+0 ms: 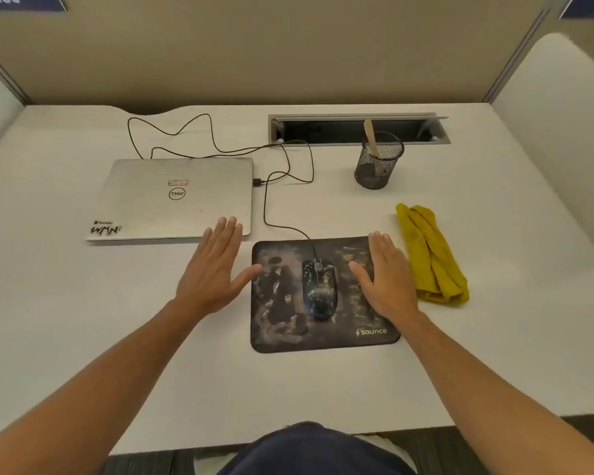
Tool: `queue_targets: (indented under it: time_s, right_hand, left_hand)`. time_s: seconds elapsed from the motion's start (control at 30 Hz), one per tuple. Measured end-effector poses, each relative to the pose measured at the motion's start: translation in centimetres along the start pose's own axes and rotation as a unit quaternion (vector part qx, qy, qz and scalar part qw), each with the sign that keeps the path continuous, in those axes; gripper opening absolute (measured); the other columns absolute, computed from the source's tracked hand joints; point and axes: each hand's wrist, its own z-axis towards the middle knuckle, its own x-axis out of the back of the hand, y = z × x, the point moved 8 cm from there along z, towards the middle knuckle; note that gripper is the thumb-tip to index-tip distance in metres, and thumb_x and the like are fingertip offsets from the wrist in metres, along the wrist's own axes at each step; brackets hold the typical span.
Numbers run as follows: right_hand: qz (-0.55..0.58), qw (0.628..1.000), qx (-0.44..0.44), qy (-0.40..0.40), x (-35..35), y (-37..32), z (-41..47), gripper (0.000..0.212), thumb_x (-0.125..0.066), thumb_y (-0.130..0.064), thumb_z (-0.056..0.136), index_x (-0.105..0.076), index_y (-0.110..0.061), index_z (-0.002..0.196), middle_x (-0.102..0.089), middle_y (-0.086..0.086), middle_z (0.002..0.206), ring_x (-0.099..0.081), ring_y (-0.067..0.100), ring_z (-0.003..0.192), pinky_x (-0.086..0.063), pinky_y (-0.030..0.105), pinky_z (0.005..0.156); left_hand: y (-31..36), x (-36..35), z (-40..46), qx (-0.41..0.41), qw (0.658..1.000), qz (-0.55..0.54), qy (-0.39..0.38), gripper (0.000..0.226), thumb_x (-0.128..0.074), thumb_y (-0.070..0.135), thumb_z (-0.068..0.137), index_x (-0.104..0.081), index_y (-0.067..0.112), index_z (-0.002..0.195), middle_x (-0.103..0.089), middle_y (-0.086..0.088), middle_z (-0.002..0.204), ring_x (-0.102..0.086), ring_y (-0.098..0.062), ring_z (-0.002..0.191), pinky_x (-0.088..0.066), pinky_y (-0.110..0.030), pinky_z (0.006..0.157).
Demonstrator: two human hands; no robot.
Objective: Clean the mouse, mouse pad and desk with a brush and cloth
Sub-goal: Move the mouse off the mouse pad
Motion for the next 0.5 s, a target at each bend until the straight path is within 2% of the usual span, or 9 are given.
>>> queue_targets:
  time_s: [0.3, 0.5]
  right_hand:
    - [-0.019, 1.0, 0.004, -0.025, -0.7, 1.6, -0.4, 0.073, -0.018, -0.063, 0.096, -0.023, -0.017, 0.151, -0.023, 0.002, 0.158, -0.014, 0.017, 0.146, -0.009, 0.038, 0.119]
    - [-0.028, 1.0, -0.003, -0.013, -0.9, 1.7, -0.5, 0.069, -0.014, -0.06, 0.098, -0.028, -0.017, 0.15, -0.027, 0.002, 0.157, -0.017, 0.016, 0.146, -0.008, 0.036, 0.119]
  left_hand:
    - [4.7, -2.9, -0.1, -0.084, 0.99, -0.061, -0.091, 0.092, -0.027, 0.078, 0.088, 0.002, 0.022, 0.155, 0.013, 0.007, 0.16, 0.019, -0.004, 0.145, 0.009, -0.028, 0.116]
    - [8.6, -4.5, 0.5, -0.12, 0.977, -0.105, -0.141, 0.111, -0.039, 0.087, 0.075, 0.007, 0.024, 0.153, 0.026, 0.02, 0.151, 0.031, 0.006, 0.136, 0.017, -0.025, 0.111]
